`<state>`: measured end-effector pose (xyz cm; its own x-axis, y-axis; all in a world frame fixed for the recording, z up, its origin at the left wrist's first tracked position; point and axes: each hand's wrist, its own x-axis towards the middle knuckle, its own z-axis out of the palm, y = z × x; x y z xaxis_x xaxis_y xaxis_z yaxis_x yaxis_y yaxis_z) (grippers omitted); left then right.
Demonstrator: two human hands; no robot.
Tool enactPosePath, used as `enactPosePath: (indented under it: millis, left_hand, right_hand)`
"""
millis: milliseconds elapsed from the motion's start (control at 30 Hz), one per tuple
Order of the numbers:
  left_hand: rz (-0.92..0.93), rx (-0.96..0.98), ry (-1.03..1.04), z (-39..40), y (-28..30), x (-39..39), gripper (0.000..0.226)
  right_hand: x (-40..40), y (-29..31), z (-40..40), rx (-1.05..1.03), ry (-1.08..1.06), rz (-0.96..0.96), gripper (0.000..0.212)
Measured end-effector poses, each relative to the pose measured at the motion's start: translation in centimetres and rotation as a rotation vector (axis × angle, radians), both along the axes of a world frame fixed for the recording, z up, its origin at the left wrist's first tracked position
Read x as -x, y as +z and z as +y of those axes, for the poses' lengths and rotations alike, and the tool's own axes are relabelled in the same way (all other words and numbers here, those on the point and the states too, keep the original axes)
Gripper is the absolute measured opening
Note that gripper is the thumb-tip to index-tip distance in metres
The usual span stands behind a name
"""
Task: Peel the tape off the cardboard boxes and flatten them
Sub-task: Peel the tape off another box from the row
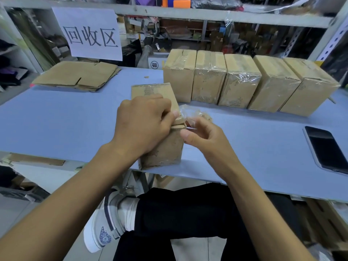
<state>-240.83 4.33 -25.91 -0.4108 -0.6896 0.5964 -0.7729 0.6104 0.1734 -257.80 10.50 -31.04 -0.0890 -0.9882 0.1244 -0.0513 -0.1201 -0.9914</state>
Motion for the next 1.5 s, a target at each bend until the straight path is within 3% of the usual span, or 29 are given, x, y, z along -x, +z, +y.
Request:
enactPosePath:
  millis: [167,233,533,700,900,1133,1300,1500]
  left_hand:
    - [0.177,-0.321,-0.138,-0.6,-0.1,-0.2,0.012]
    - [0.221,-0.387,-0.147,-0.8,-0.2,-0.6,0.014]
    - [0.273,-0.524,-0.115,-0.7,0.2,-0.6,0.016]
    - [0.390,-0.610,-0.083,-0.8,0.5,-0.4,0.013]
    - [0.447,-0.646,-0.047,-0.5,0.9,-0.4,0.014]
    - [0.583,-0.611,0.037,-0.7,1.6,0.0,0.019]
    - [0.559,-0.554,0.054,-0.9,0.9,-0.1,0.010]
    - [0.609,-0.567,-0.003,-1.3,0.6,-0.4,0.010]
  right_hand:
    - [-2.4,1.0,-0.7,-0.037,-0.167,-0.080,0.048]
    - [-2.9,1.1,-1.0,-0.067,-0.171,-0.121,0.036]
    - [-3.0,0.4,-0.8,-0.042,-0.143,-0.147,0.029]
    - [-2.7,0.1,-0.9,-0.042,-0.127,-0.229,0.023]
    - [-2.7,1.4,-1.4,-0.122,-0.060,-0.372,0.022]
    - [-3.3,1.7,-1.4,-0.165,-0.160,-0.272,0.012]
    - [-3.5,1.9,-1.6,-0.153,-0.160,-0.267,0.007]
    - [-4.0,0.7,-1.9,-0.044,-0.213,-0.132,0.017]
